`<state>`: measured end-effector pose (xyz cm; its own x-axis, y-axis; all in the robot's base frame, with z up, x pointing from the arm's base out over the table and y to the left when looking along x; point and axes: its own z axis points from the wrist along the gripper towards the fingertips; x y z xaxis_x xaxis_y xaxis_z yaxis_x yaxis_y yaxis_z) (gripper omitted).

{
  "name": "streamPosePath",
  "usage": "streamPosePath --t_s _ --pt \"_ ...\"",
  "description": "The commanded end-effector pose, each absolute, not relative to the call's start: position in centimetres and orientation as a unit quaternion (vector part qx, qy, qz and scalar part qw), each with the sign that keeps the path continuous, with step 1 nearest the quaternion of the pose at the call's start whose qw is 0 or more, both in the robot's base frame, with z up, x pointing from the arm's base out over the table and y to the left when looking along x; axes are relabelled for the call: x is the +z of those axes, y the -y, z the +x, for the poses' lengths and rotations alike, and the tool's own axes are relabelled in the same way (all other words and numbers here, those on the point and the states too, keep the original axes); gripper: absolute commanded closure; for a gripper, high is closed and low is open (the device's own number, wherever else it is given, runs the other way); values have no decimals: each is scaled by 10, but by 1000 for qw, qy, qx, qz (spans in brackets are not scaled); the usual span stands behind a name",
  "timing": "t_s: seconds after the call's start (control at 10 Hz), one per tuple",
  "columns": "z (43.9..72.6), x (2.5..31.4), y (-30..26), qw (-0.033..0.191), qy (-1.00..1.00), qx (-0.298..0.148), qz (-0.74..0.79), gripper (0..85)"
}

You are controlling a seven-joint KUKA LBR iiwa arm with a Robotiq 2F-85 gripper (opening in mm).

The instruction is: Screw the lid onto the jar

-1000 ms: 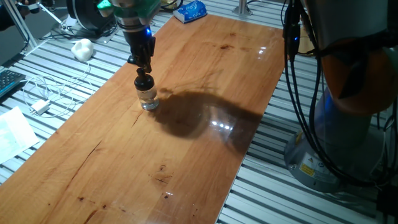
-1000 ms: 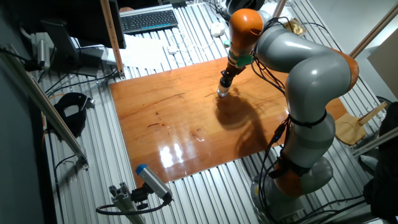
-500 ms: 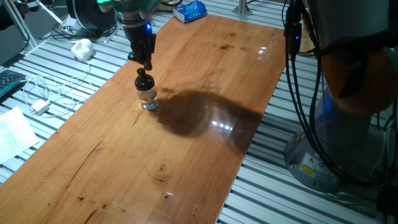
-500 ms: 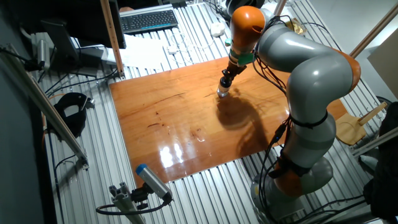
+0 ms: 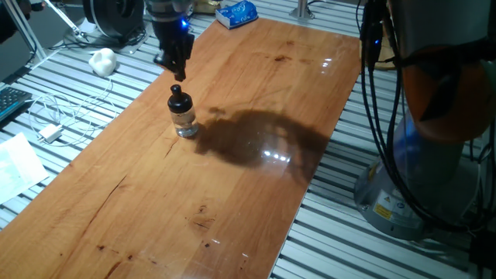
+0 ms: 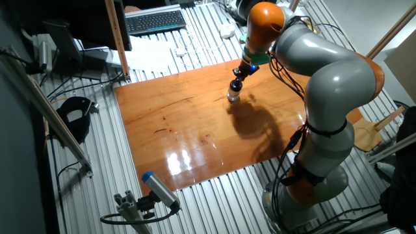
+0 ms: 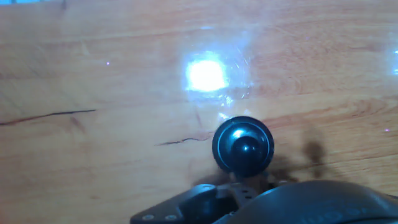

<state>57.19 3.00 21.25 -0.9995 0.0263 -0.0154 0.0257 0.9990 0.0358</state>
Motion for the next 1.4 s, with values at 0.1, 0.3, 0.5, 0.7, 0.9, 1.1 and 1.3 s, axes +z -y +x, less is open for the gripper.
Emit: streamPosePath --t_s 0.1,0.3,0.5,0.7,0.9,1.1,1.3 --pt "575 208 -33 -1 -1000 -5 18 340" --pt "581 204 -31 -3 -1000 -29 -12 340" --pt "587 208 -27 -17 -999 -6 -35 170" --pt "590 207 -31 -11 -998 -2 -60 170" --pt "594 199 -36 -13 -994 -12 -104 170" --pt "594 187 -42 -13 -992 -22 -121 0" --pt "598 184 -39 -12 -992 -21 -123 0"
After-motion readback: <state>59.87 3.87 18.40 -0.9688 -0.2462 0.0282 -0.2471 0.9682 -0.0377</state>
